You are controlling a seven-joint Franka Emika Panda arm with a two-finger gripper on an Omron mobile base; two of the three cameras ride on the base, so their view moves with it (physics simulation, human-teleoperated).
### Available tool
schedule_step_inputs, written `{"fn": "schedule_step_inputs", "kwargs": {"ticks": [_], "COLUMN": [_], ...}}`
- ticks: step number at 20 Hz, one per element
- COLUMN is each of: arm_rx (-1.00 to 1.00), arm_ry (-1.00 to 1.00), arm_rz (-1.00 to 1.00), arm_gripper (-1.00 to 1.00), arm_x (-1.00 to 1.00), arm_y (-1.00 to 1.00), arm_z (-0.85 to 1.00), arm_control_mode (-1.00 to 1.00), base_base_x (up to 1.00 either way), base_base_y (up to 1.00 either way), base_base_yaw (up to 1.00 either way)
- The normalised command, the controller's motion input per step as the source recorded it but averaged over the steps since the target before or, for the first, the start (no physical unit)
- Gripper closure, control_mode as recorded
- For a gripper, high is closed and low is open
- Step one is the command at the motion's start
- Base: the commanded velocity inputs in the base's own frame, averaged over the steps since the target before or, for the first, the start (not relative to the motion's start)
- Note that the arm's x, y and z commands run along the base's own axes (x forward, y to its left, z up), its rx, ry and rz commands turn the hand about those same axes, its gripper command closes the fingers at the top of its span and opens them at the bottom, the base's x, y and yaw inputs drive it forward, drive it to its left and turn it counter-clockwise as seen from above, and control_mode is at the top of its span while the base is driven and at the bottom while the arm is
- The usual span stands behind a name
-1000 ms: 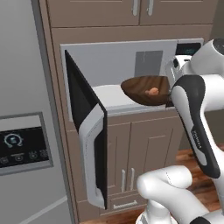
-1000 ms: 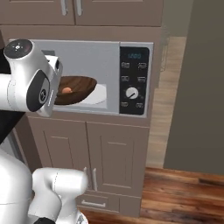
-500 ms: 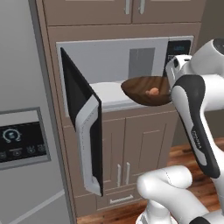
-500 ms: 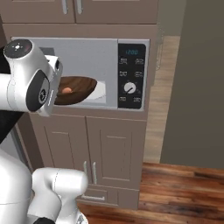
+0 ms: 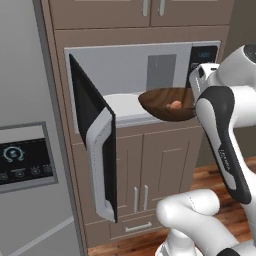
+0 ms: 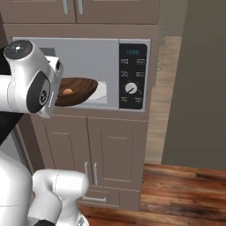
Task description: Pick the mushroom from the sink and place it in the bowl. Then pick the bowl and place it in the microwave. Then close the microwave door and press the start button.
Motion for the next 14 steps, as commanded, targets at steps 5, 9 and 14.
{"fn": "schedule_step_inputs", "kwargs": {"ticks": [5,9,14], "arm_rx": [0.0,0.0,0.0], "arm_ry": [0.0,0.0,0.03], "arm_rz": [0.0,0.0,0.01], "arm_gripper": [1.0,1.0,1.0], "arm_x": [0.0,0.0,0.0], "arm_y": [0.0,0.0,0.01], "arm_z": [0.0,0.0,0.0], "arm_control_mode": [1.0,1.0,-1.0], "base_base_x": [0.0,0.0,0.0], "base_base_y": [0.01,0.0,0.0], "base_base_yaw": [0.0,0.0,0.0]}}
